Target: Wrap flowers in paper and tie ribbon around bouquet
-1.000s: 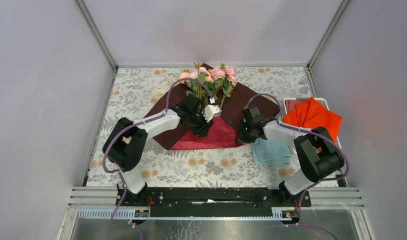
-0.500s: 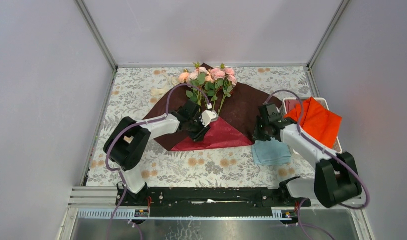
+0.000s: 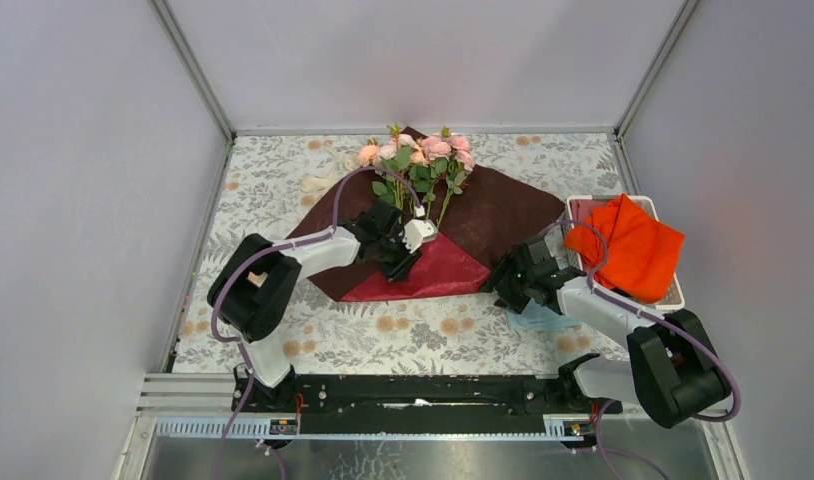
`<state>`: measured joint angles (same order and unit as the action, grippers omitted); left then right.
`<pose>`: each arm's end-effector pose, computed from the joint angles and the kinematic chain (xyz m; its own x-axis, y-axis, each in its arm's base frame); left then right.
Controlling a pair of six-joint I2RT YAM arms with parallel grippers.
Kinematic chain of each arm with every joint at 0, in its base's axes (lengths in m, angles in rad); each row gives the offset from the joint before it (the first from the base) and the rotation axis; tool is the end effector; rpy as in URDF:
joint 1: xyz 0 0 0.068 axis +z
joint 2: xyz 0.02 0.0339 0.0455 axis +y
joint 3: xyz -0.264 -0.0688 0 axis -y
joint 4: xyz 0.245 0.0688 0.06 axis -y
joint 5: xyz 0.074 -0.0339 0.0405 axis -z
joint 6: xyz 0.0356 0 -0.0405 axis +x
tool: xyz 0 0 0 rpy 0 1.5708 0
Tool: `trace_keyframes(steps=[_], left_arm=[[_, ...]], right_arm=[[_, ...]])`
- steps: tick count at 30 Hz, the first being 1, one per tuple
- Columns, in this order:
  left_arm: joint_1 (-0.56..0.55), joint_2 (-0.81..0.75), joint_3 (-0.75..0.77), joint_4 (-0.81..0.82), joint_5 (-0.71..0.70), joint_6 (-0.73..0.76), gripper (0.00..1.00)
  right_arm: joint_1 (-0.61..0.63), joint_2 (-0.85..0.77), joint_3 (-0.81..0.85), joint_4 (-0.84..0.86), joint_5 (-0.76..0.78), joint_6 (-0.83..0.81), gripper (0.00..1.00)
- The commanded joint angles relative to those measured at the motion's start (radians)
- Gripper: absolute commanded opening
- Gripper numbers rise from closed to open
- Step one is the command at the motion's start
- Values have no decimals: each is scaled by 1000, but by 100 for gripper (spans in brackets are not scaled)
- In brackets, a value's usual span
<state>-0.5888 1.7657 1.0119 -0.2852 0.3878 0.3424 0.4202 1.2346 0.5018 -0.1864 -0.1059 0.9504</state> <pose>0.2795 -0.2028 0.1564 -0.4490 0.6736 -0.5871 0.8751 0.4641 -0.1368 0.2007 0.0938 0.1564 -0.7997 0.5289 -0.2842 0.3208 0.7765 0.5423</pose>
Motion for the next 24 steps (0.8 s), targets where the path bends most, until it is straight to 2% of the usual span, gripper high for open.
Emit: trace_keyframes(steps=[1,5,12,15,19,24], left_arm=[[-6,-6,57,11,20,10,43],[-27,6,143,-54,26,9,44],[-159,5,269,-104,88,-20,46],[-193,76,301,-100,96,-32,47],[-196,189,340,-64,28,-59,46],[-197,266,366,-53,13,-55,46]], right_arm=[[8,41,-19,131,37,102,61],[7,70,-40,168,85,122,60],[8,68,-21,162,181,85,50],[8,68,0,137,216,43,47],[8,57,1,124,242,24,47],[8,62,-5,160,252,2,47]])
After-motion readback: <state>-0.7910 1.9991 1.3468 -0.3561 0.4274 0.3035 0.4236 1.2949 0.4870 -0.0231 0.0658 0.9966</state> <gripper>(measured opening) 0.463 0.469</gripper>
